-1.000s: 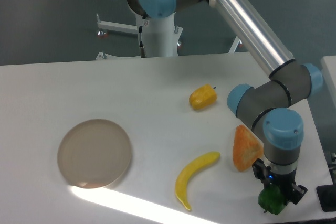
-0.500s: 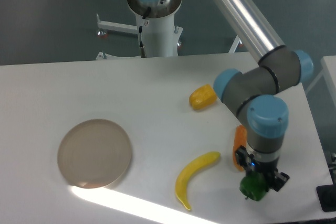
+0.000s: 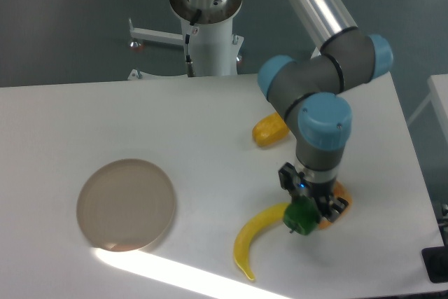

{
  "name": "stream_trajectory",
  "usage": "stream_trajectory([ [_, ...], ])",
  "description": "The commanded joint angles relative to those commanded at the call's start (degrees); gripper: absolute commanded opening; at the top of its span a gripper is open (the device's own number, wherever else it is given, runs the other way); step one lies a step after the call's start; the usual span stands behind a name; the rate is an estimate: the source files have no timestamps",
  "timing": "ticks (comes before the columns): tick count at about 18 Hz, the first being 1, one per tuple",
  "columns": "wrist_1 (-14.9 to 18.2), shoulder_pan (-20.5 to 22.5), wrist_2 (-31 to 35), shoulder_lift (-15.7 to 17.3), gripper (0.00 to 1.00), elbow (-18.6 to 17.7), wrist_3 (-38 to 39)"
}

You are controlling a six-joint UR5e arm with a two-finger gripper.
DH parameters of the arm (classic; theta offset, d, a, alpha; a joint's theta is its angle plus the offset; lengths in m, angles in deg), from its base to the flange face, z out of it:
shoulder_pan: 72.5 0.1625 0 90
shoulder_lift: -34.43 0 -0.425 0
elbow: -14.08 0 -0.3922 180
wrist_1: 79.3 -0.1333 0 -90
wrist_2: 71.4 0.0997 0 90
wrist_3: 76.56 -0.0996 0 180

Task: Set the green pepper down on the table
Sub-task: 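Lift the held green pepper and carry it toward the yellow banana, then lower the green pepper onto the table beside the banana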

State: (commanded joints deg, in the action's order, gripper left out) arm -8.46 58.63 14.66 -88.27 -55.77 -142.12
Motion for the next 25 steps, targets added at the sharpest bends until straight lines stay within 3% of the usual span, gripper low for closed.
stream_trajectory([
  [7,-3.16,0.88,-4.67,6.07,0.37,-11.61,-6.5],
  [10,-9.38,0.1,-4.93,6.69,0.37,-17.31,-8.35],
  [12,-15.79,-0.08,-5.11,8.0,0.37,-21.36,-8.7],
  [13,-16.61,-0.08,-5.2,8.27,0.37,-22.25,-8.36],
  [18,-16.79,-0.43,-7.13,9.86,0.36,-26.55,-8.09],
  [25,-16.88,-1.58,-7.22,9.86,0.36,-28.15,-5.72],
])
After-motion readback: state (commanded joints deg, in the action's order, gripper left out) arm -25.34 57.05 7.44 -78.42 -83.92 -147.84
